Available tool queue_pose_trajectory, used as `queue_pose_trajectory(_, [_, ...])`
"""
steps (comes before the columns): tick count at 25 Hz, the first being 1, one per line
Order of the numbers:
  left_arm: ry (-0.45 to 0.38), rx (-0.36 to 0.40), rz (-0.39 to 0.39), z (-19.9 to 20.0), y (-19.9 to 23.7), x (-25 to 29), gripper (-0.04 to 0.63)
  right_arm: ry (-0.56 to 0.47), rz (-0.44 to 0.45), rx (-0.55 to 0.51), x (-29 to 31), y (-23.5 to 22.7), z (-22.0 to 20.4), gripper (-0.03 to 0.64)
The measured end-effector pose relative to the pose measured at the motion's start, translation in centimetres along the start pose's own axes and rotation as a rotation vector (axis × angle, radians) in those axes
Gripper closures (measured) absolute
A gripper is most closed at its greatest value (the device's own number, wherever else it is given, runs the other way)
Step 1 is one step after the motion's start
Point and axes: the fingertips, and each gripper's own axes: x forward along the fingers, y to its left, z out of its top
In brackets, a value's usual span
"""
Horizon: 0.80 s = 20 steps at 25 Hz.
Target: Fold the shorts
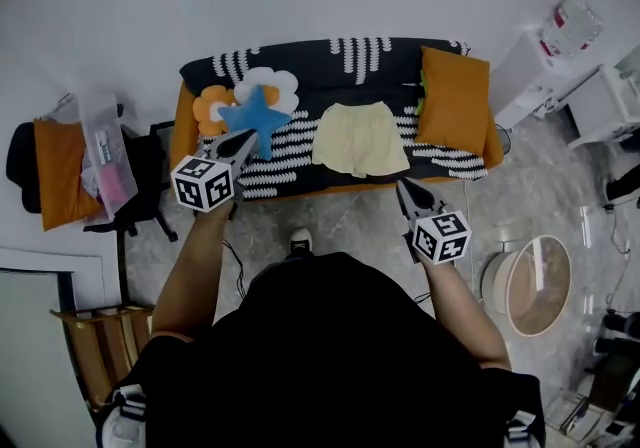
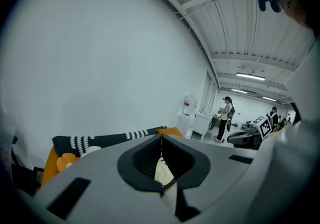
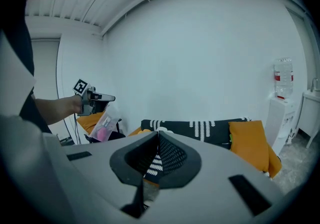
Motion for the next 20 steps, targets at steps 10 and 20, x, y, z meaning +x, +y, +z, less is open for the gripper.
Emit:
queue_pose_trajectory(10, [0.065, 0.021, -0.090, 2.7, 8.7, 8.0, 0.574, 0.056, -0.094, 0.031, 8.1, -2.0, 1.9, 0.610])
queue_pose_trajectory(20, [0.115, 0.031, -0.183, 3.5, 15.0, 12.8, 0.574, 0.081, -0.183, 0.050, 13.7, -1.8, 3.1, 0.609])
